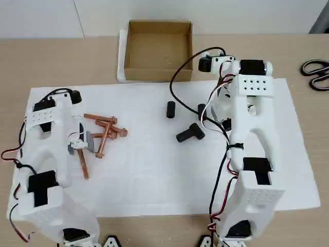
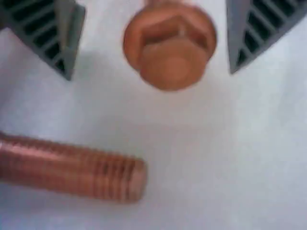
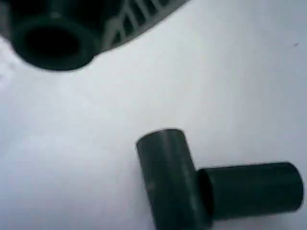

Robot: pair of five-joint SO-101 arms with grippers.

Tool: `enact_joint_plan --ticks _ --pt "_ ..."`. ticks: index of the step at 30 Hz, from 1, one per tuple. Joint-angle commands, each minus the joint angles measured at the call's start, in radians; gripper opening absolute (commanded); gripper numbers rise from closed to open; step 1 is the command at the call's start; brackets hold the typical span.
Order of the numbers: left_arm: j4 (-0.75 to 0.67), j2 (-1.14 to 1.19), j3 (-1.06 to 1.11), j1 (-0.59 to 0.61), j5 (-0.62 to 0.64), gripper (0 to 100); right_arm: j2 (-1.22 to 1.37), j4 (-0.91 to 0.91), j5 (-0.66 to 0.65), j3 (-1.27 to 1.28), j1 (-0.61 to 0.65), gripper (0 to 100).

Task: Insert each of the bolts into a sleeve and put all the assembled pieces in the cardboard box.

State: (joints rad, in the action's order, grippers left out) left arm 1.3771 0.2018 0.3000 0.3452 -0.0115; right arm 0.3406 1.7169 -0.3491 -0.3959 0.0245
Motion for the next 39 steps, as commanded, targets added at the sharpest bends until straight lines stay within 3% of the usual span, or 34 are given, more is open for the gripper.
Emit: enact_joint_plan --ticks 1,7,14,26,32,39 --pt "-0.025 0.003 -0.001 -0.006 -0.003 20 -0.070 0.013 0.009 -0.005 -0.005 0.4" --pt "-0.052 0.003 0.044 -0.006 -0.003 19 -0.070 0.013 0.009 -0.005 -0.005 0.4" --pt "-0.046 0.003 0.051 -0.006 -0.003 1 -0.070 0.013 0.009 -0.005 -0.005 0.4" --pt "-0.037 -0.006 0.048 -0.006 -0.002 1 -0.070 0.013 0.009 -0.005 -0.005 0.4" --pt "0.074 -0.021 -0.061 -0.006 -0.005 1 -0.076 0.013 0.009 -0.005 -0.004 0.4" --pt "0.226 -0.215 -0.197 -0.008 -0.072 1 -0.085 0.013 0.009 -0.011 -0.002 0.4"
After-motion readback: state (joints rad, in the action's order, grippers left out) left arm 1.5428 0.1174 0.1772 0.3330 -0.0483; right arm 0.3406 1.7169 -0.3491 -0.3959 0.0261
